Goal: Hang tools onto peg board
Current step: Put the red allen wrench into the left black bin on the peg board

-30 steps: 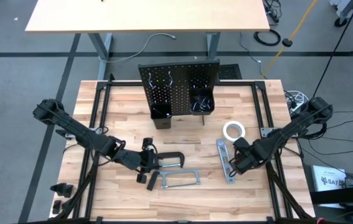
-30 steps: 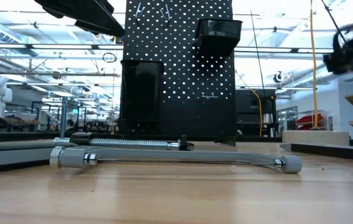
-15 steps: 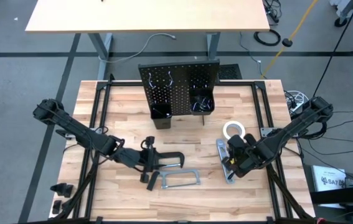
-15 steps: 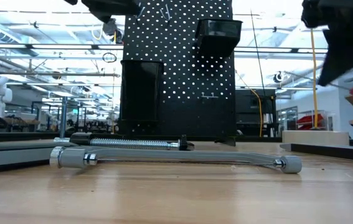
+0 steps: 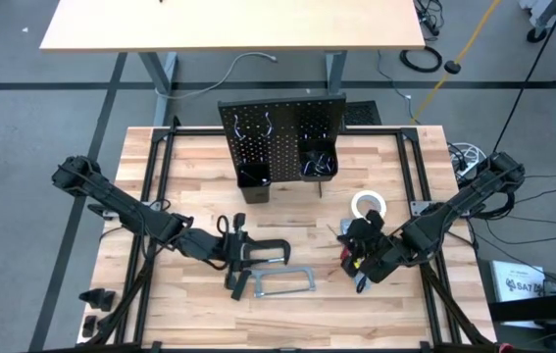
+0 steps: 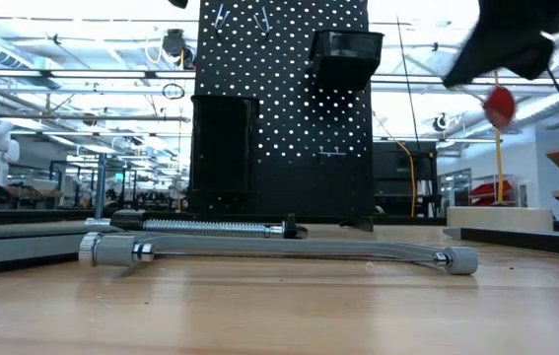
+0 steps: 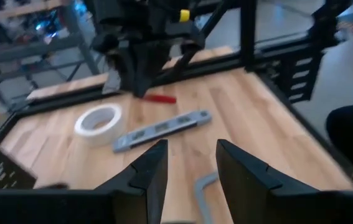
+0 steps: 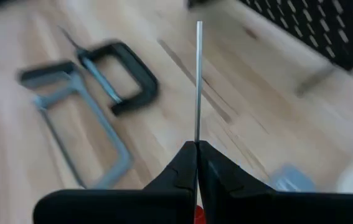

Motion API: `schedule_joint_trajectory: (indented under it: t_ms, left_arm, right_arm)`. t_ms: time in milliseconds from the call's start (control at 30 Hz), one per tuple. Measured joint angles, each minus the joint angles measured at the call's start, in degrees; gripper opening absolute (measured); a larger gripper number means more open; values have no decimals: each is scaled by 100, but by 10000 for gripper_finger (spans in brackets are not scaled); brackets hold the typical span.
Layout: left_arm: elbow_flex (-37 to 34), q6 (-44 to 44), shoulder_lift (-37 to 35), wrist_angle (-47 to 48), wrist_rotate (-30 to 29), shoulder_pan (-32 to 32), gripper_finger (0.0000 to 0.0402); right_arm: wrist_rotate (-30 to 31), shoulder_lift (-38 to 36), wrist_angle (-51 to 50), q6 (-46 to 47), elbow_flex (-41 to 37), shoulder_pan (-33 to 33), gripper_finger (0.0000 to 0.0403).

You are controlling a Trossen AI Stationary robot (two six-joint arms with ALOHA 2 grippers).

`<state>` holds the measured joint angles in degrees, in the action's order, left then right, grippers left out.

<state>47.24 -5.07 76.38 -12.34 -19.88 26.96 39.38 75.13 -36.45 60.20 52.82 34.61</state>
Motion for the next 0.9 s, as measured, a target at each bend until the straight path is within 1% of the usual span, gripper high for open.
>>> schedule_joint_trajectory:
  t_ms: [100,300,333,467,567,633,700,767,900]
  left_arm:
    - [0,-31,0,-153,275,0,141]
    - [0,-49,70,-482,647,0,141]
    - [0,-104,116,-563,703,0,141]
    - [0,-303,409,-1174,1050,0,141]
    - [0,-485,749,-2026,1300,0,141]
    - [0,-655,943,-2638,1337,2,141]
    - [2,-884,1110,-3075,1309,0,141]
    - [2,-1029,1251,-3320,1285,4,141]
    - [2,-817,1555,-4047,1282,3,141]
  right_arm:
    - [126,0,796,-760,0,0,0]
    - [73,0,2738,-2603,0,-2,0]
    - [-39,0,3108,-2931,0,-2,0]
    - [-891,-2,4662,-4290,1,-4,0]
    - [-1429,-3,5599,-5099,4,-4,0]
    - [-1618,-2,6084,-5465,4,-4,0]
    - [-1880,-4,6386,-5702,6,-9,0]
    - [-2253,-4,6517,-5940,7,-11,0]
    - [-2973,-4,6557,-6337,7,-11,0]
